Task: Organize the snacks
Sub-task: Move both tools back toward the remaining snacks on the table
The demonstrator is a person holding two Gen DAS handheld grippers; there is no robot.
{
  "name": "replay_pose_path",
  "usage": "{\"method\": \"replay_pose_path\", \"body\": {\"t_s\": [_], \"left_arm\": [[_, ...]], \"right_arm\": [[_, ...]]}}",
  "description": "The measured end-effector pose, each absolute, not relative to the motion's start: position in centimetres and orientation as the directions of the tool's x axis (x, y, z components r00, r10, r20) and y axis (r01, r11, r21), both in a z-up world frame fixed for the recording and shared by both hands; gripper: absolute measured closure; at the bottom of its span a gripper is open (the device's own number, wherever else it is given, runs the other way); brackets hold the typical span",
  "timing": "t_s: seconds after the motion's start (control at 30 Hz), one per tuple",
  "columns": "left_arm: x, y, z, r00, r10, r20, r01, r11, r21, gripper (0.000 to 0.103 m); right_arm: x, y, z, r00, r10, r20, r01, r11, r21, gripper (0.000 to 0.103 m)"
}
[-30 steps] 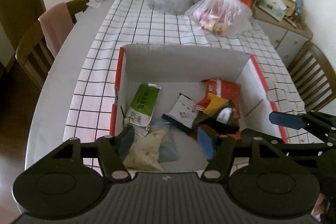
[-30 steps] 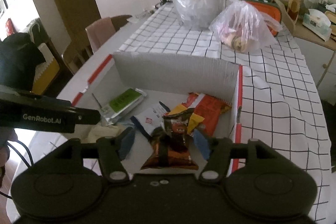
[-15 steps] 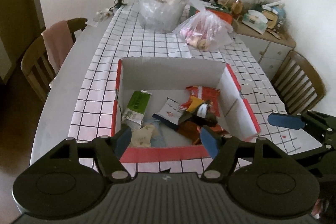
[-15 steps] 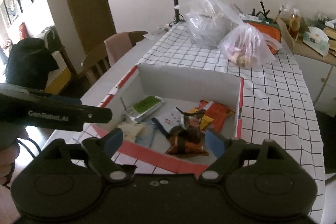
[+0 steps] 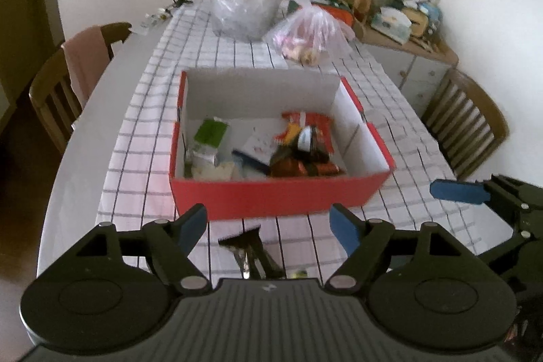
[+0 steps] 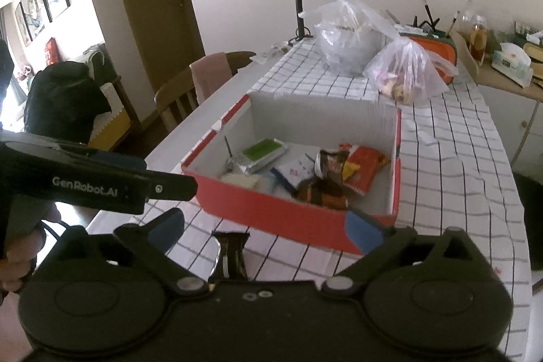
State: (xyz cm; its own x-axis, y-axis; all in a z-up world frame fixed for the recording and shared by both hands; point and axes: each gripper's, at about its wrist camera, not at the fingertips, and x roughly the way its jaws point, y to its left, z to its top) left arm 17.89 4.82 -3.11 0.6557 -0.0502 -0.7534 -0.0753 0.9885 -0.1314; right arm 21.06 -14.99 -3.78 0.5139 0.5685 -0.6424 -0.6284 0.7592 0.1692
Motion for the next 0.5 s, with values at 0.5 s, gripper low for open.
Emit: {"method": "replay_pose_path", "body": {"t_s": [0.5], "left_arm": [[15.0, 4.3, -9.3, 0.577, -0.039, -0.816, -0.077, 0.992, -0.101, 0.024]], "right_arm": [[17.8, -14.9, -11.2, 0.464, 0.447, -0.765, -0.651, 0.758, 0.048, 0.003]]}}
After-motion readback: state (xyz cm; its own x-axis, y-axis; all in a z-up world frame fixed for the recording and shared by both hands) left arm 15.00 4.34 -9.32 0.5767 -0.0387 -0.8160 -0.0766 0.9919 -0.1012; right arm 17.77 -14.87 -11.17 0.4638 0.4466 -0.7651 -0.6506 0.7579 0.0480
